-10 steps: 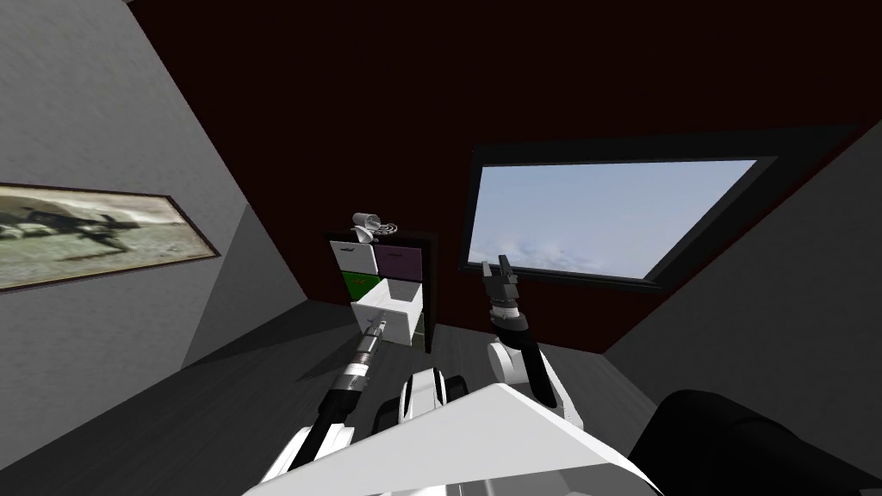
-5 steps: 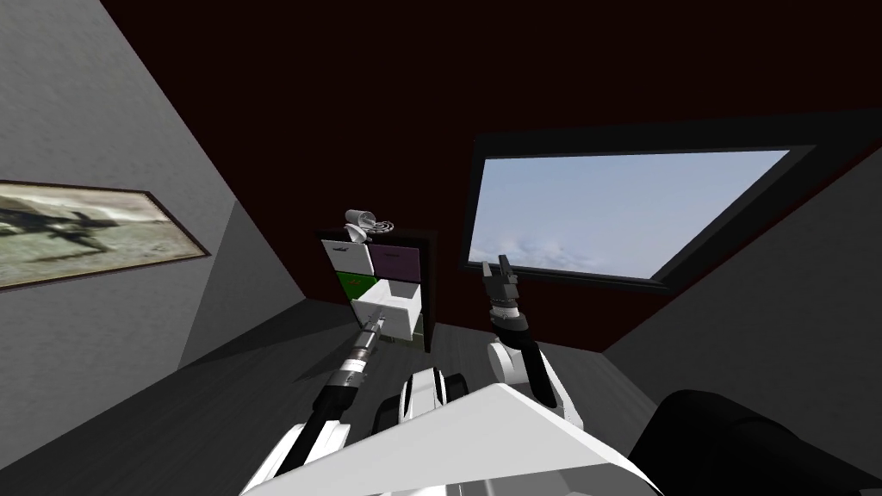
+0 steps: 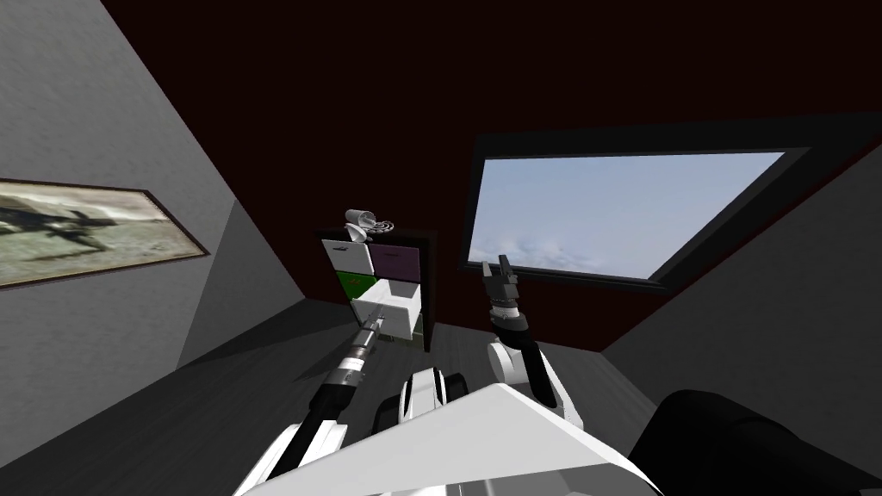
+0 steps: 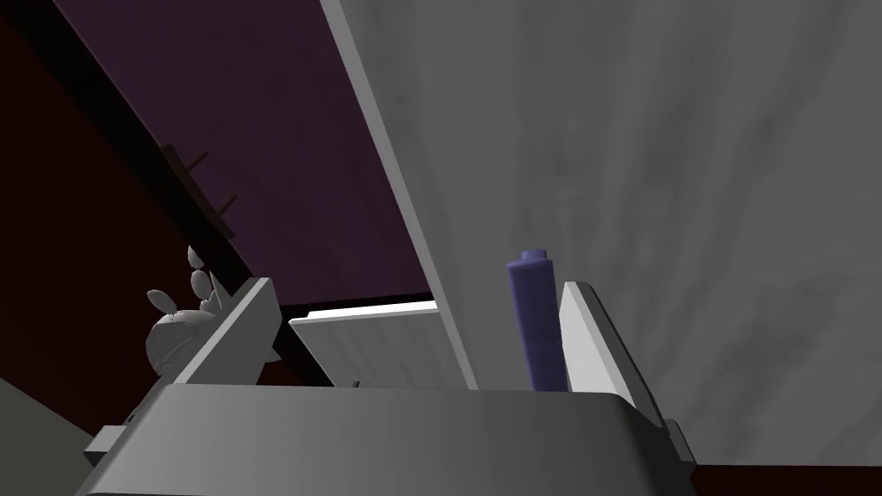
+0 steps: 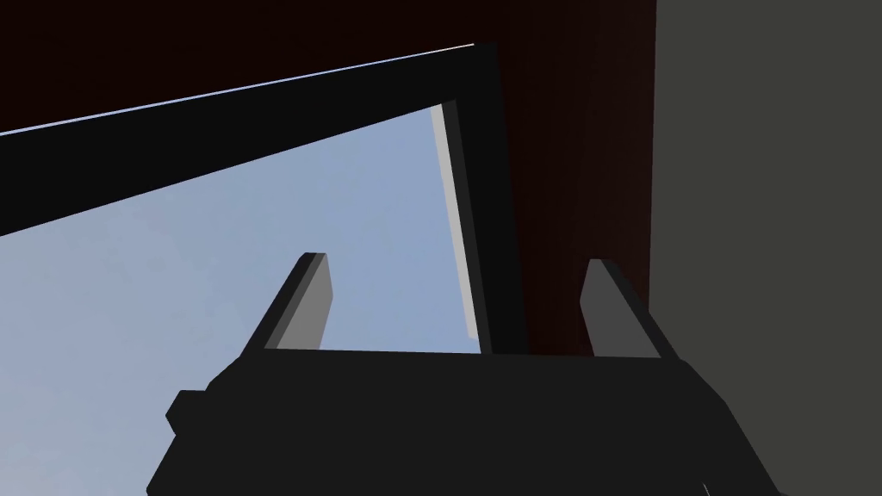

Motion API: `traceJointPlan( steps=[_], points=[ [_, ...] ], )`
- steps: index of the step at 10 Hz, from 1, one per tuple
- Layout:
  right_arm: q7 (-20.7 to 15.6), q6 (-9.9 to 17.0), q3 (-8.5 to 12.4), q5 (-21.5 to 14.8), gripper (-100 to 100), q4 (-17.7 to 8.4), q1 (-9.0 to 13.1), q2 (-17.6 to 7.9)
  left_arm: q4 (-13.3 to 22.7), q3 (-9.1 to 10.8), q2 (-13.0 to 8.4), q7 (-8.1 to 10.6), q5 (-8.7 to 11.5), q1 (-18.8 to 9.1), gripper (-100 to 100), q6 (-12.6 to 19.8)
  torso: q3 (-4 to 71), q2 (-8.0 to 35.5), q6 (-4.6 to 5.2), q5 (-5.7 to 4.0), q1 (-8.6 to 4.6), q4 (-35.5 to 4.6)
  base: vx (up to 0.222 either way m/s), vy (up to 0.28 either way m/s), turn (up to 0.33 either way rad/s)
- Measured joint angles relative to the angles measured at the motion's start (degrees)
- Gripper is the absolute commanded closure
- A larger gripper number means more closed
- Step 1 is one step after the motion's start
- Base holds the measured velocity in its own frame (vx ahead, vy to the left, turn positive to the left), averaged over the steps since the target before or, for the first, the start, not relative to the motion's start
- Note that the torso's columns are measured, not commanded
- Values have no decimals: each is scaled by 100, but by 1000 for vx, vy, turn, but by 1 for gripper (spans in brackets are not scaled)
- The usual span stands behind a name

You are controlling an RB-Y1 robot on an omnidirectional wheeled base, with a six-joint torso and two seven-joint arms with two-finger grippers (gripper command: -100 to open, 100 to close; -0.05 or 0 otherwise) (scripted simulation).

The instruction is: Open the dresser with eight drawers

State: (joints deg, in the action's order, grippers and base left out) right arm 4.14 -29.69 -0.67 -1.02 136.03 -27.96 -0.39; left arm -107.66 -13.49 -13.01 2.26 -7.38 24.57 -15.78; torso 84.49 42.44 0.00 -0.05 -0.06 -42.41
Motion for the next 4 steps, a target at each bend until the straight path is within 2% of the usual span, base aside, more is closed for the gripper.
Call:
traceJointPlan(
  steps=[4],
  points=[
    [0, 0, 0, 0, 0, 0, 0, 0, 13, 3, -2, 0, 0, 7, 0, 12, 7, -12, 0, 4, 4, 10, 0, 0, 0]
  ],
)
